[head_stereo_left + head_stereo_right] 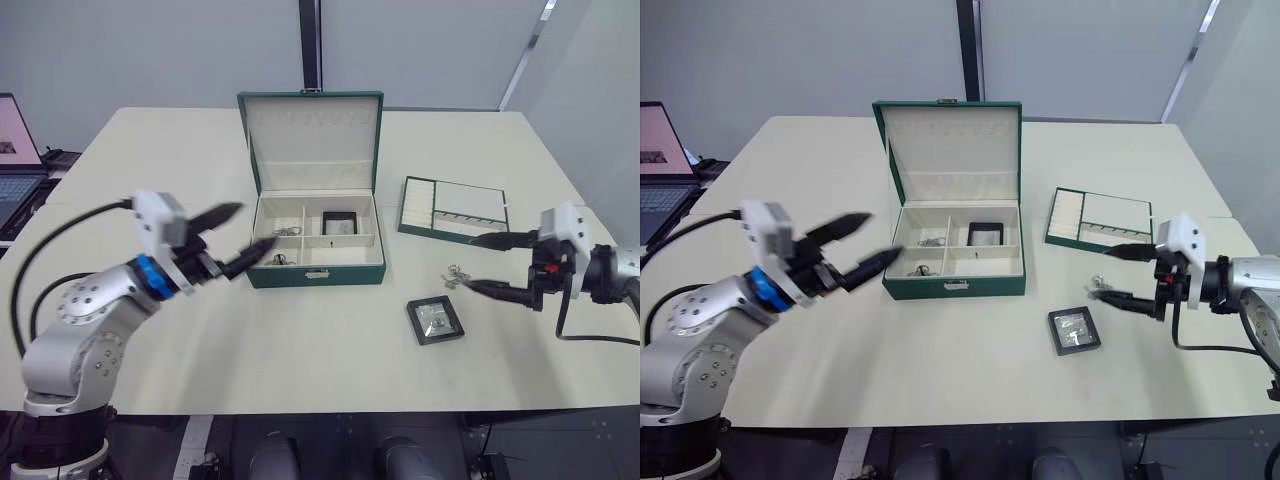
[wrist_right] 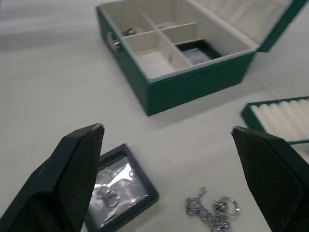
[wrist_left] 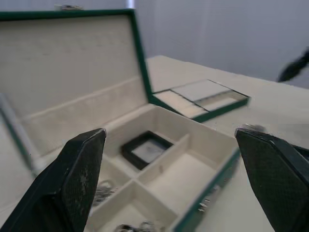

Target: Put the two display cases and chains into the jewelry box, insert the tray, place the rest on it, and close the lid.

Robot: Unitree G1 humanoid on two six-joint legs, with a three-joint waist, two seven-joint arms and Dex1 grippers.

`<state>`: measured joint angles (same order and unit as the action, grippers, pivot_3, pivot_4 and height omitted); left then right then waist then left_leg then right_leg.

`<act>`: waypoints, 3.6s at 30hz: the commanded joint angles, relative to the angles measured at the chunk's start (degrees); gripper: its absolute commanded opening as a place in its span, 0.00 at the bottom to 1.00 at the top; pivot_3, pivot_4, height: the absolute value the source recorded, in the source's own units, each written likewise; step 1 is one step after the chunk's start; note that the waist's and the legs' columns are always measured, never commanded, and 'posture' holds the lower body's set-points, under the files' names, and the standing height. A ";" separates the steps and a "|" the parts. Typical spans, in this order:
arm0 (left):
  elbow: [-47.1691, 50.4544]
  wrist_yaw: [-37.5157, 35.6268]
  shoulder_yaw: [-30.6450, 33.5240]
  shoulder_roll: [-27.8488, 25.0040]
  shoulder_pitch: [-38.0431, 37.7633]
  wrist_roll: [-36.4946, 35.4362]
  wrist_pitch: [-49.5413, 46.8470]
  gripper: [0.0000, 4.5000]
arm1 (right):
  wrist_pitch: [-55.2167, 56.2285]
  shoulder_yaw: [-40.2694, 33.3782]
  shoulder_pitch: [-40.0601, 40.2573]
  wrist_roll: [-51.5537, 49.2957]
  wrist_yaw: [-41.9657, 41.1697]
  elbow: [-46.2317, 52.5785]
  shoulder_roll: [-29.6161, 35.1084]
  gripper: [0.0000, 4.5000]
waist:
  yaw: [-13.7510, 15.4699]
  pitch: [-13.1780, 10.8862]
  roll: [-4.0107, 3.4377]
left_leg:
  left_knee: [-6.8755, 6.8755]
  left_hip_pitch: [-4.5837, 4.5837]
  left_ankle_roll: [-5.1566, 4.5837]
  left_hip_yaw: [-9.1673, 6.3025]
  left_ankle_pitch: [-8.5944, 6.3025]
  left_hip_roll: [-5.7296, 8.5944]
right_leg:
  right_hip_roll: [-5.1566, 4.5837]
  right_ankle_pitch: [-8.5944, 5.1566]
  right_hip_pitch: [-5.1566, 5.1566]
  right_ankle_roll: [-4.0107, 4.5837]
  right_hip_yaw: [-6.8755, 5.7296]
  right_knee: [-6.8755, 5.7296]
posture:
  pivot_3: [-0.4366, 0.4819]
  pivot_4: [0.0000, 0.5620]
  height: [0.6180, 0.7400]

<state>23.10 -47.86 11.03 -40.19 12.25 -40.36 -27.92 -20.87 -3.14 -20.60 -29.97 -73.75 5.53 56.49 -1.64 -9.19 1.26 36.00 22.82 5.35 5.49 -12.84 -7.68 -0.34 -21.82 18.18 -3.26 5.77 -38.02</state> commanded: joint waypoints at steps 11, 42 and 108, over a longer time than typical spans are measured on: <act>3.14 -18.93 -14.31 -2.86 -6.89 10.17 14.34 0.99 | 14.69 12.49 -2.26 14.87 -8.78 0.09 -0.46 1.00 | -0.02 -0.03 -0.03 | 0.04 -0.01 -0.01 -0.01 0.00 0.00 | 0.02 0.00 0.01 0.01 0.04 0.01 | 0.48 0.27 1.00; 3.43 -15.84 -16.12 -0.73 -7.34 12.86 15.02 1.00 | 22.68 17.15 -2.51 23.08 -8.68 -8.77 -5.89 0.16 | -0.01 -0.03 -0.03 | 0.06 -0.03 -0.02 0.01 0.00 0.00 | 0.01 0.00 0.00 0.02 0.07 0.00 | 0.48 0.27 1.00; 6.76 10.45 3.67 8.99 -15.89 6.52 9.77 1.00 | 3.43 27.74 -60.37 30.70 -11.38 -64.91 -44.69 0.00 | -0.53 -0.06 -0.08 | 0.07 0.03 0.00 0.79 0.01 -0.08 | 0.05 -0.04 0.99 0.10 0.74 -0.86 | 0.48 0.27 1.00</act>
<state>27.59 -37.68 14.46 -31.25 -3.48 -34.41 -19.33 -19.00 26.03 -78.42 0.02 -85.31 -58.88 12.13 -2.17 -9.25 1.17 36.07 22.85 5.35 6.30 -12.83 -7.76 -0.29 -21.86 19.19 -3.16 6.53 -38.88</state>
